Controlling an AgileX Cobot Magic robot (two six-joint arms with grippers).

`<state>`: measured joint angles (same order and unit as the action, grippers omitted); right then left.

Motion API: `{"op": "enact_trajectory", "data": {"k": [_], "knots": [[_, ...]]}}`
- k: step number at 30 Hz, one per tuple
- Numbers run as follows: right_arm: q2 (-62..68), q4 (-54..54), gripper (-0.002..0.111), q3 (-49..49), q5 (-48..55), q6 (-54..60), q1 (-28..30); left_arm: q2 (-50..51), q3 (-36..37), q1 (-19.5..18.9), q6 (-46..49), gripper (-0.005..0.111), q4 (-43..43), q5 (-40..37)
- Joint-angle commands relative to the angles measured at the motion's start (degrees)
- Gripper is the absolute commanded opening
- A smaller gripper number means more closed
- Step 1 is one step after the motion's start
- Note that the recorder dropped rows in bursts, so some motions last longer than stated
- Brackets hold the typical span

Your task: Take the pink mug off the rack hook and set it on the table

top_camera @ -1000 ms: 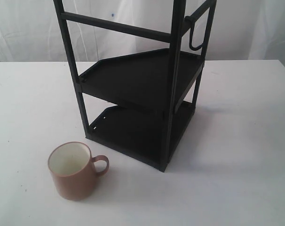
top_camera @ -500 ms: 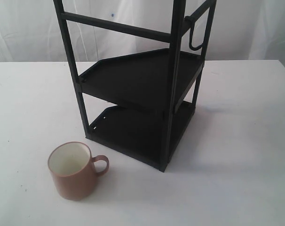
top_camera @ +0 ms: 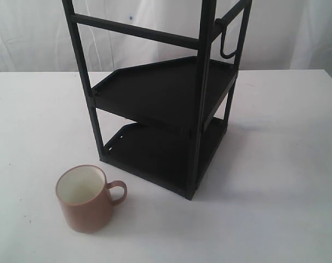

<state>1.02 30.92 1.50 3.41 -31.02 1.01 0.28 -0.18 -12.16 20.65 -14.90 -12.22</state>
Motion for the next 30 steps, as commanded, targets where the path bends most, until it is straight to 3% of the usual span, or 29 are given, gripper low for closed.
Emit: {"op": "enact_trajectory", "data": {"k": [1, 4, 9, 15, 21, 30], "knots": [[-1.0, -0.2, 0.0, -1.5, 11.8, -0.4, 1.0, -0.3, 0.2, 0.3, 0.1, 0.0, -0.5, 0.2], [-1.0, -0.5, 0.0, -1.5, 17.8, 0.3, 1.5, -0.3, 0.2, 0.3, 0.1, 0.0, -0.5, 0.1], [-1.0, -6.2, 0.0, -1.5, 19.0, 5.4, 1.5, -0.3, 0.2, 0.3, 0.1, 0.0, -0.5, 0.2], [-1.0, -30.4, 0.0, -1.5, 11.5, 40.0, 1.5, -0.3, 0.2, 0.3, 0.1, 0.0, -0.5, 0.2], [-1.0, -27.3, 0.0, -1.5, 14.1, 33.4, 1.5, -0.3, 0.2, 0.3, 0.1, 0.0, -0.5, 0.2], [-1.0, -27.4, 0.0, -1.5, 14.5, 33.3, 1.5, -0.3, 0.2, 0.3, 0.1, 0.0, -0.5, 0.2]]}}
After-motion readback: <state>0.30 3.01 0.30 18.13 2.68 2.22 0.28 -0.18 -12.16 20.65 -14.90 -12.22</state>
